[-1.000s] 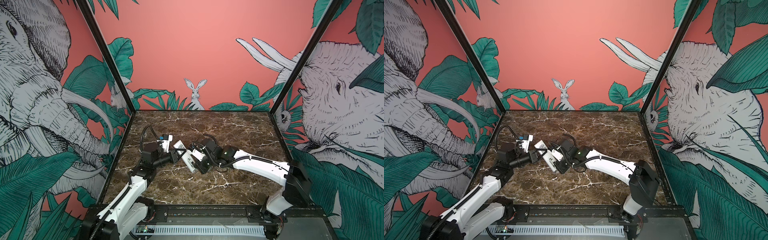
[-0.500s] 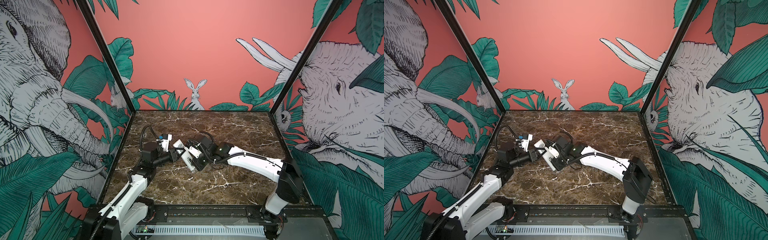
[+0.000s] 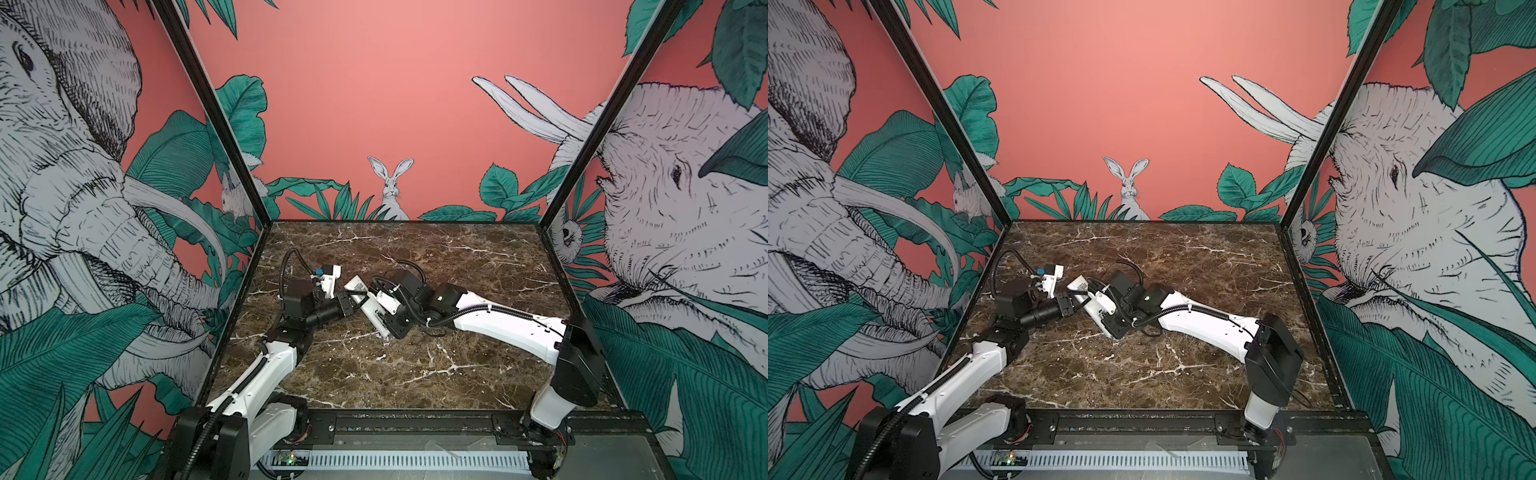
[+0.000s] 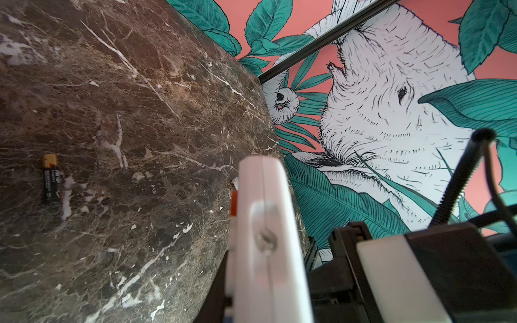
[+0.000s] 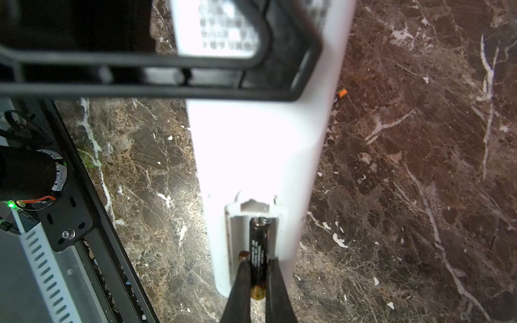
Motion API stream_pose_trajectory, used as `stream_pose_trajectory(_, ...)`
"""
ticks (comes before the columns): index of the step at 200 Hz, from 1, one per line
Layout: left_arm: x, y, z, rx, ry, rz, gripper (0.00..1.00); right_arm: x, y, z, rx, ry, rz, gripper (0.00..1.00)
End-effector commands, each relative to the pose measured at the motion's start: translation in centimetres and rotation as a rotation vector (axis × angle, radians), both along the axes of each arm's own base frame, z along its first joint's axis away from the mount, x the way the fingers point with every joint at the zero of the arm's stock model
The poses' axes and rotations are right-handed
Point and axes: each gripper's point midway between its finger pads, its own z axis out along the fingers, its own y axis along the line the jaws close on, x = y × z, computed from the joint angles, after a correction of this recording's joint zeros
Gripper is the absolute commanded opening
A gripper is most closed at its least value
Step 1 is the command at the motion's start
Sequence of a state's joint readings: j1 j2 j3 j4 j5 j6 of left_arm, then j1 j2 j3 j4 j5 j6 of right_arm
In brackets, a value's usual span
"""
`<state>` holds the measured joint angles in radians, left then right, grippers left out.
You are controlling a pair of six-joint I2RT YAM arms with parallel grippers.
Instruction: Load the batteries into the remote control
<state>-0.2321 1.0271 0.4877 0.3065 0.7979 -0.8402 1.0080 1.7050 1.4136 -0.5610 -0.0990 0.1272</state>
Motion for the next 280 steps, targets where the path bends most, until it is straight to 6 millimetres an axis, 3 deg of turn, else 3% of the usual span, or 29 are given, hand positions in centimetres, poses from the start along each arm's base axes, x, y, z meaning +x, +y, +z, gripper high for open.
stream_pose_trajectory(1, -3.4, -2.2, 7.9, -0.163, -0.123, -0.230, 0.00, 2.0, 0.7, -1.5, -0.032, -0.055, -0.037, 0.01)
stream_pose_trajectory(190, -4.6, -2.1, 11.2, -0.243, -0.134, -0.253, 0.00, 3.8, 2.6, -3.1, -0.006, -0.109, 0.008, 0.00)
stream_pose_trajectory(280, -3.4, -1.6, 8.6, -0.128, -0.145, -0.188, 0.00, 2.4, 0.3, -1.8, -0.046, -0.089, 0.018, 0.05)
